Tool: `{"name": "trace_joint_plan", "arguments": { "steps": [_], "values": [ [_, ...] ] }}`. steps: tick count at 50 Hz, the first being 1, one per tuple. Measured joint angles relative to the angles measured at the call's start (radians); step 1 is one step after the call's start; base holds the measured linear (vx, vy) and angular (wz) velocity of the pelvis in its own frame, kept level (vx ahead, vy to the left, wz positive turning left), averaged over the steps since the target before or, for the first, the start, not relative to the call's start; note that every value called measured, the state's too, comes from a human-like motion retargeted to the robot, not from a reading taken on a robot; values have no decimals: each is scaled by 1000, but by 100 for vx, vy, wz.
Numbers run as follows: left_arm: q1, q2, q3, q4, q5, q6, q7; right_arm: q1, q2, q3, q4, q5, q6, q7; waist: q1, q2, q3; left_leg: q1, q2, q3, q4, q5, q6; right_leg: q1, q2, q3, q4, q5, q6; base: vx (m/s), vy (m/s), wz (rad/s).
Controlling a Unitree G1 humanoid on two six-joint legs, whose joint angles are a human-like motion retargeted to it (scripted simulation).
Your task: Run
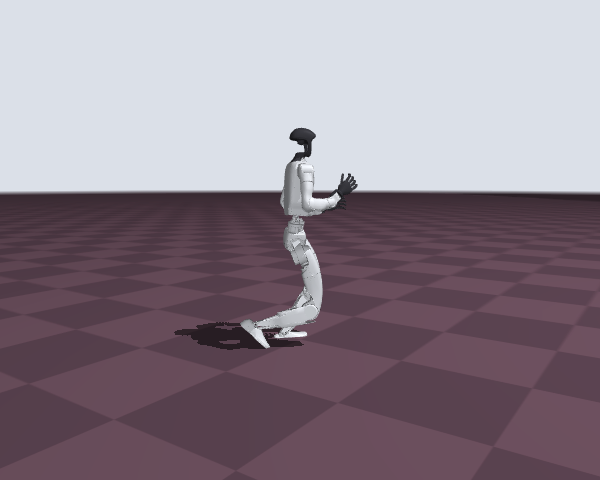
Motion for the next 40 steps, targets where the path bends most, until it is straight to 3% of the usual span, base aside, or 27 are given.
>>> {"name": "trace_joint_plan", "arguments": {
  "steps": [3, 5, 7, 10, 12, 15, 19, 22, 24, 30, 32, 35, 38, 40],
  "values": [
    [-274, -5, -25, 16, 72, 29, 79, 133, -15, 16, 73, 56, -8, 56, -118, 25, -71, 80, -10, -31, -91, -7, 0, -311, 0, 24, 84, -104, -58, -5, 6, 22],
    [-397, -13, -29, -7, 76, 34, 91, 231, -56, 6, 83, 131, -11, 113, -159, 84, -90, 207, 2, -43, -181, -3, -8, -429, 59, 14, -9, -140, -61, 9, 13, -44],
    [-462, -15, -41, -40, 68, 12, 79, 317, -98, -19, 84, 182, -9, 157, -183, 167, -97, 332, 83, -56, -262, 74, -93, -462, 163, -48, -234, -135, -54, 11, 0, -47],
    [-473, -12, -90, -76, 60, -49, 48, 410, -136, -56, 98, 206, -3, 190, -198, 256, -134, 431, 196, -68, -288, 276, -219, -452, 317, -94, -617, -67, -14, 6, -9, -18],
    [-429, -6, -126, -94, 47, -75, 19, 420, -138, -64, 100, 207, -6, 182, -181, 287, -151, 430, 259, -75, -163, 381, -259, -421, 387, -97, -711, -24, -16, -1, -8, -16],
    [-315, -4, -166, -82, 23, -70, -23, 346, -115, -56, 86, 177, -17, 129, -129, 292, -143, 386, 339, -69, 137, 443, -250, -379, 435, -90, -590, -61, -88, -4, -6, -24],
    [-94, 10, -139, -7, -8, -11, -91, 62, -71, -60, 56, 43, -2, -1, -1, 258, -81, 172, 446, -64, 555, 297, -129, -286, 459, -61, -428, -243, -196, -4, -5, -29],
    [94, 46, -42, -3, -54, 2, -160, -178, -43, -71, 30, -47, 22, -84, 96, 210, -65, -74, 442, -54, 611, 154, -37, -193, 446, -13, -467, -283, -188, -1, -1, -6],
    [224, 76, 27, -34, -95, -8, -200, -256, -32, -78, -7, -47, 25, -99, 137, 156, -68, -184, 369, -22, 465, 120, -16, -103, 395, 18, -518, -263, -138, 5, 4, 49],
    [396, 84, 128, -67, -168, -27, -237, -226, -12, -37, -79, 12, 0, -39, 155, 5, -117, -196, 62, 50, -314, 259, -89, 93, 167, 38, -562, 20, 82, 5, 7, 77],
    [360, 56, 122, -67, -151, -25, -206, -164, -2, -6, -65, 14, -3, -8, 128, -6, -125, -180, 25, 49, -274, 268, -70, 97, 115, 30, -437, 81, 101, -1, 2, 14],
    [216, 14, 101, -68, -79, -18, -121, -40, 20, 27, -13, 2, -2, 37, 57, -19, -115, -121, -26, 36, -126, 188, 0, 45, 20, 22, -160, 108, 80, -2, -1, -5],
    [-81, 12, 64, -36, 31, 16, -2, 83, 30, 31, 71, 31, 2, 80, -26, -4, -75, -7, -2, 6, -45, 42, 0, -135, -1, 37, 71, 8, -14, -6, -4, -33],
    [-257, 18, 45, -26, 64, 35, 51, 167, 6, 19, 96, 94, -5, 117, -87, 18, -70, 109, 0, -10, -98, 6, 0, -283, 13, 53, 105, -73, -56, -1, 7, -36]
  ]
}}
